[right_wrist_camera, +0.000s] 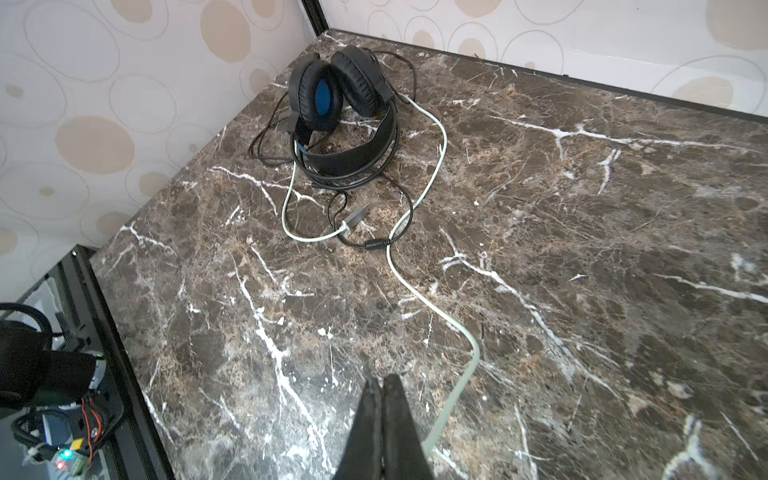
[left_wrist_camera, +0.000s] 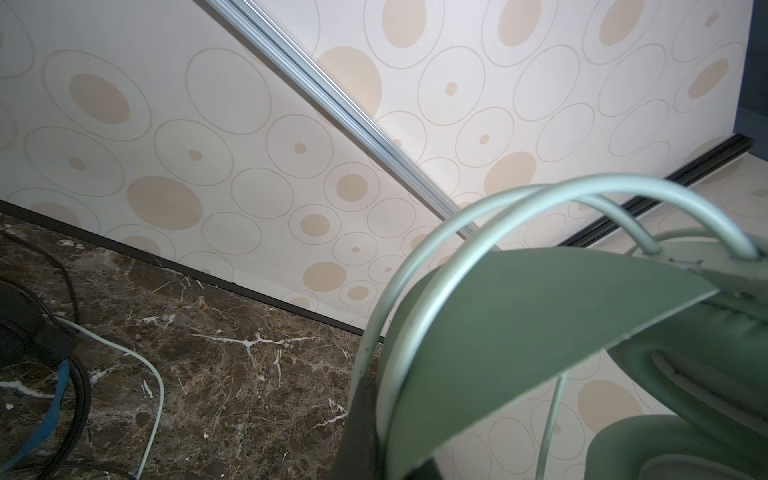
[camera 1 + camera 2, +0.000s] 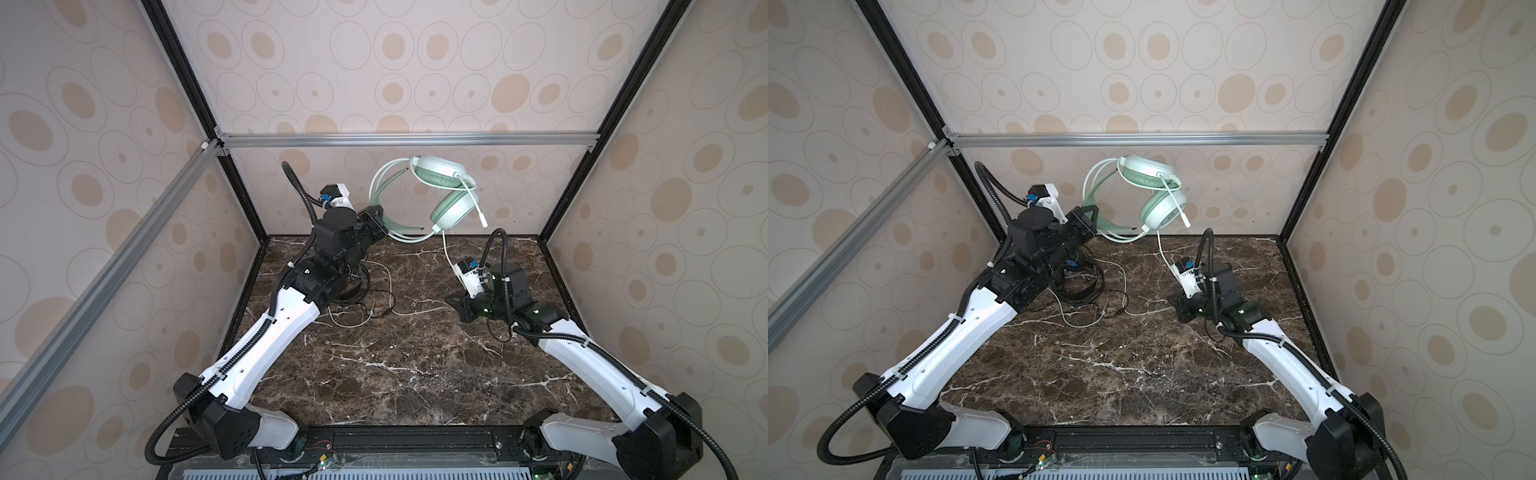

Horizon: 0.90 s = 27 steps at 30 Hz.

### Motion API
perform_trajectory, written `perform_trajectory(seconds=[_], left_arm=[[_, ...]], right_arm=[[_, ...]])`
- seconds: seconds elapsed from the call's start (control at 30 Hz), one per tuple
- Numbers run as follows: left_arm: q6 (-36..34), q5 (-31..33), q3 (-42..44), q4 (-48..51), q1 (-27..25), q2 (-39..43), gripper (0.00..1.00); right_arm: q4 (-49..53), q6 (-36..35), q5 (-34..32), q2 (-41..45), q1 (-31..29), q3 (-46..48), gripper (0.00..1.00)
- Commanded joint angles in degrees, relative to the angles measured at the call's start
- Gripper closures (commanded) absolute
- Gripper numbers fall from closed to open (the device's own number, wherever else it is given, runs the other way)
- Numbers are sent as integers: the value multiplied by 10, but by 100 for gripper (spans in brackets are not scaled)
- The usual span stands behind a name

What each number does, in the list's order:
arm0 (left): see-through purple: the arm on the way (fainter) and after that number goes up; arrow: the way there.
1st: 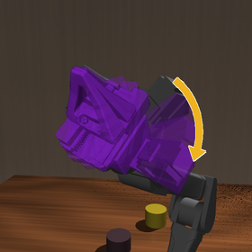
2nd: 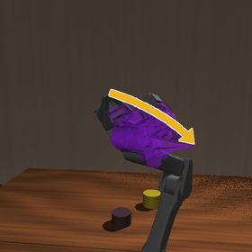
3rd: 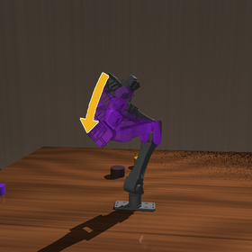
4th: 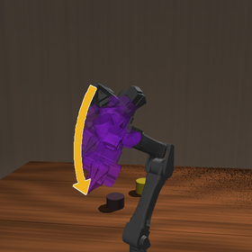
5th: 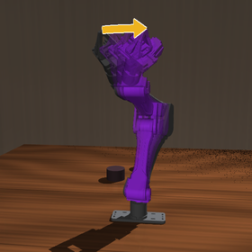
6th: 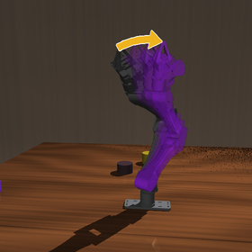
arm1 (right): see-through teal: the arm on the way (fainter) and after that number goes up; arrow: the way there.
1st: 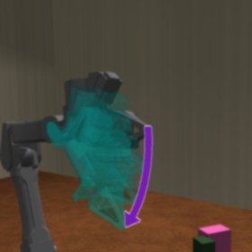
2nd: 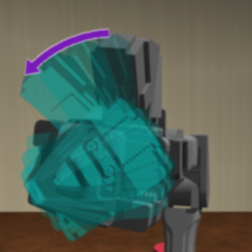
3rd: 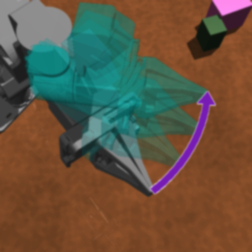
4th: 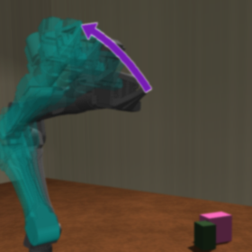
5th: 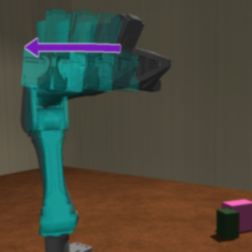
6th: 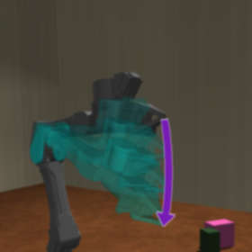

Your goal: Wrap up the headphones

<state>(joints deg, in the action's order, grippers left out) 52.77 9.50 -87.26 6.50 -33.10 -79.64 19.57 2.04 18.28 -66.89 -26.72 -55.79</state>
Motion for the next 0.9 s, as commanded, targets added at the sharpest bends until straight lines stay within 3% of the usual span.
perform_trajectory(seconds=[0.0,0.37,0.87], left_arm=[[48,36,-16,-79,1,8,100],[29,120,-1,-36,-14,-2,100],[-12,213,-33,10,-54,-63,100]], right_arm=[[72,-58,-75,20,-30,-10,100],[160,-107,-176,72,-101,-43,100],[214,-120,-239,78,-162,-100,100]])
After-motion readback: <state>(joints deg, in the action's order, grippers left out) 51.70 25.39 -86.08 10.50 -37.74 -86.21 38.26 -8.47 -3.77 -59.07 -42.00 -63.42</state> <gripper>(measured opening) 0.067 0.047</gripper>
